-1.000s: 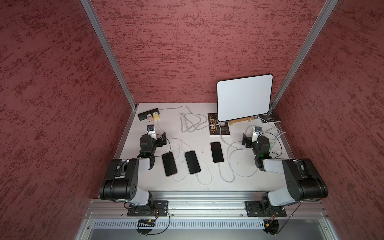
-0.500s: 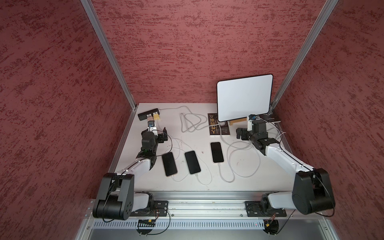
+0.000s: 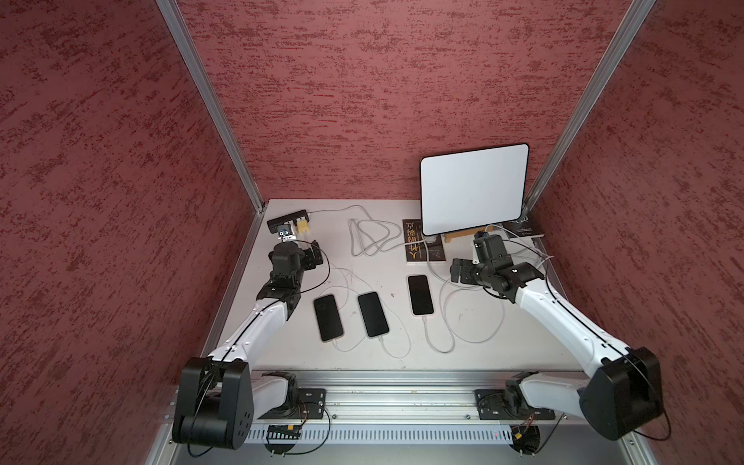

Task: Unplug the charging cable from the phone
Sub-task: Pick up the phone at the center of the board.

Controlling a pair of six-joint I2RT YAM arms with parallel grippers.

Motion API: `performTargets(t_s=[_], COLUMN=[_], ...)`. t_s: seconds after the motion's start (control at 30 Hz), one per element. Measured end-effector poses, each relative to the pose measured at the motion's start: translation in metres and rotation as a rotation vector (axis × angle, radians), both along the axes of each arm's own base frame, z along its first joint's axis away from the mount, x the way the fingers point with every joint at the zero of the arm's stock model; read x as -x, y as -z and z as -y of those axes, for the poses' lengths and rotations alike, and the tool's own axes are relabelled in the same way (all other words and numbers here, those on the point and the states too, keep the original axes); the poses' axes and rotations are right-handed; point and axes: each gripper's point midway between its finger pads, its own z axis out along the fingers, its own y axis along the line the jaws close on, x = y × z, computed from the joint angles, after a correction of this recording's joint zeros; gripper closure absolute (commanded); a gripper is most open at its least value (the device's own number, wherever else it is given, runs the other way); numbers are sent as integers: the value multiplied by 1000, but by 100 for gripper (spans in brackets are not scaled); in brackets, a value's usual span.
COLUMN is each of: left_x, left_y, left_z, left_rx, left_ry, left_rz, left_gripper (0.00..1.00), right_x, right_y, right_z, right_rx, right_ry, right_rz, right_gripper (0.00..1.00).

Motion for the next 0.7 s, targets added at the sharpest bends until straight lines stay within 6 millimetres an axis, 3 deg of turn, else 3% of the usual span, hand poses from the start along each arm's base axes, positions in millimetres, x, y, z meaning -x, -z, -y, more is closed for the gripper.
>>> performTargets(t_s=[0.2, 0.7], left_x=[3, 10], left_y=[2, 8], left_z=[8, 14], left_rx=[46, 50], left_ry=[-6, -22], left_rz=[-53, -95], left_gripper=[0, 0], right_x=[9, 18], right_y=[4, 62], right_z=[-30, -113], right_rx=[32, 169], right_ry=[-39, -176], right_rz=[-104, -331], right_gripper=[1, 1])
